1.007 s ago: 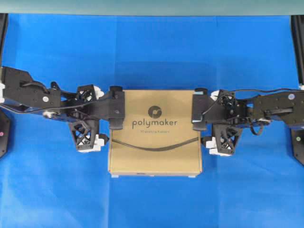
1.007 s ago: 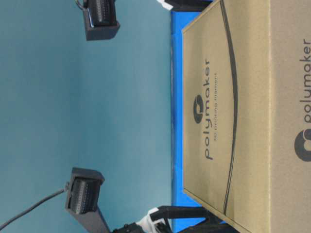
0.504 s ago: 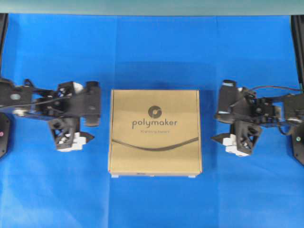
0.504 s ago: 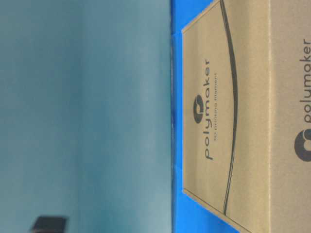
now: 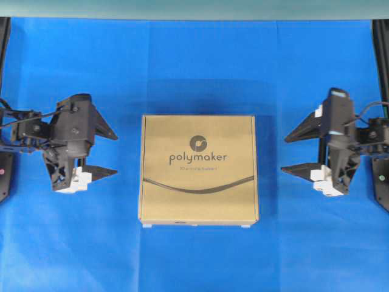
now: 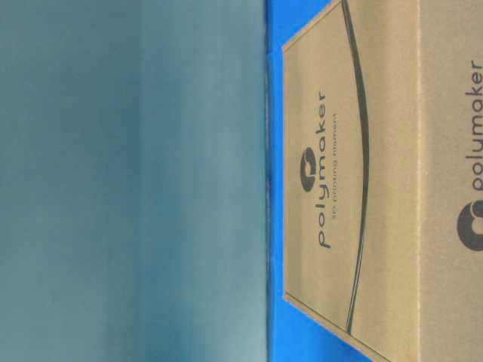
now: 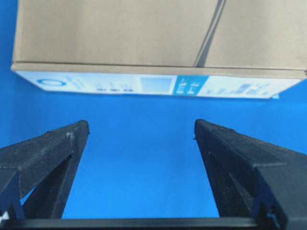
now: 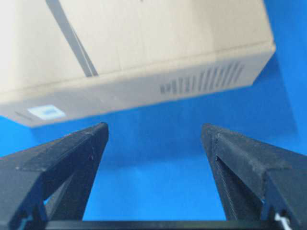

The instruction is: Lift up the cardboard box by clamping it between your arms.

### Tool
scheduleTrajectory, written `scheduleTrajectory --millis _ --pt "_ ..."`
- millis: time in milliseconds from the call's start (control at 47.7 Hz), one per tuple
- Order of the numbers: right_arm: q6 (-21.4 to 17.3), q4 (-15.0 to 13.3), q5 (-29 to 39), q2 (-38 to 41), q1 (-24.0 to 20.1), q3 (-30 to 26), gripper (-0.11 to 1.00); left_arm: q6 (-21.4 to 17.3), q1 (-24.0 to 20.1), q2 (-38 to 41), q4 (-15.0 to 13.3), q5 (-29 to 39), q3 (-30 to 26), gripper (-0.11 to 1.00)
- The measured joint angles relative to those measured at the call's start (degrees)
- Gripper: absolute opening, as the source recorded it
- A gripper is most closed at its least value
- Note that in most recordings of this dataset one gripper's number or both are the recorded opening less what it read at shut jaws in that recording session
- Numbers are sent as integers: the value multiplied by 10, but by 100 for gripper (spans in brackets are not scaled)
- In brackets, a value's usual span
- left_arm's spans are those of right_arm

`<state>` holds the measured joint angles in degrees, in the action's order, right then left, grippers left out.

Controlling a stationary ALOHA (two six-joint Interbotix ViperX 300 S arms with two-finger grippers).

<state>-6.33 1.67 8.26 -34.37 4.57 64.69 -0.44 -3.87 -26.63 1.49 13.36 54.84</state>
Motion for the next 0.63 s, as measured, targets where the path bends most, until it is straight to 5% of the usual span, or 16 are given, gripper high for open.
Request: scheduleTrajectory --millis 629 --pt "0 0 35 -214 23 33 99 4 4 -121 0 -65 40 87"
